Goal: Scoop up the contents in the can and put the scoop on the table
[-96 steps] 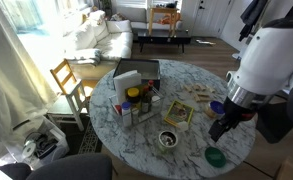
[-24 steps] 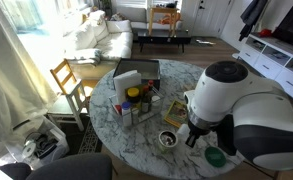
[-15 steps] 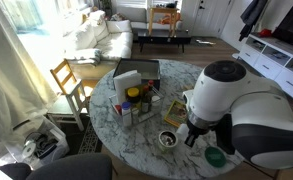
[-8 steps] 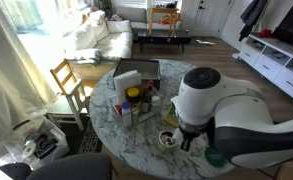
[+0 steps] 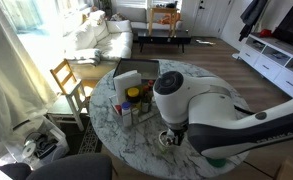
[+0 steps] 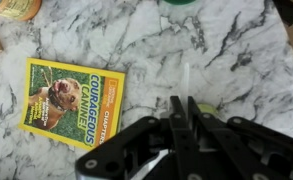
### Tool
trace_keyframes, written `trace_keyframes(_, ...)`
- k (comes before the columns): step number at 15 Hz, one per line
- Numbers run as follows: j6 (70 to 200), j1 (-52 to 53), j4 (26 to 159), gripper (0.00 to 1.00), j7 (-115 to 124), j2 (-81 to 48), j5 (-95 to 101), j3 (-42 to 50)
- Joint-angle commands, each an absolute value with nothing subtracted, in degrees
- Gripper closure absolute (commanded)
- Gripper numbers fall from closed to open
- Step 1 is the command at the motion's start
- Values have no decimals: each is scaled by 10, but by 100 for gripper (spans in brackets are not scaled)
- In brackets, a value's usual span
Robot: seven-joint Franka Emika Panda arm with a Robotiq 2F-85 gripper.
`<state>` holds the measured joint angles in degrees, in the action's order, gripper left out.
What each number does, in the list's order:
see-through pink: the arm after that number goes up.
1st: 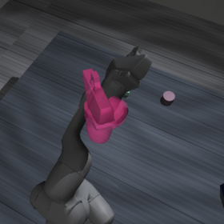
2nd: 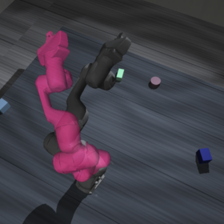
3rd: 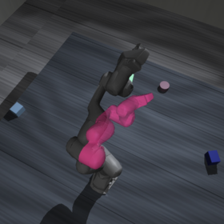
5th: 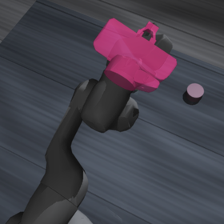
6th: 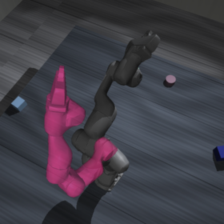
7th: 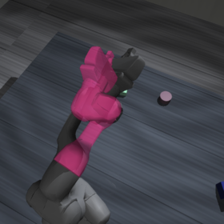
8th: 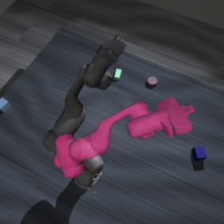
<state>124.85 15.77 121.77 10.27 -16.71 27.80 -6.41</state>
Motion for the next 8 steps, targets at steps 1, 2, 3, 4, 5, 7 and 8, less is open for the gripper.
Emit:
trace_keyframes(1, 1198, 172, 1166, 98, 97, -218, 311, -65)
trace_keyframes(2, 1191, 175, 1162, 98, 95, -223, 318, -63)
trace_keyframes(3, 1184, 177, 1156, 98, 95, -227, 326, -62)
trace_keyframes(4, 1180, 180, 1152, 98, 96, -233, 334, -61)
trace_keyframes(5, 1173, 183, 1144, 98, 99, -238, 341, -61)
trace_keyframes(7, 1166, 185, 1133, 98, 101, -249, 349, -62)
trace_keyframes(8, 1164, 185, 1128, 98, 100, -252, 352, -63)
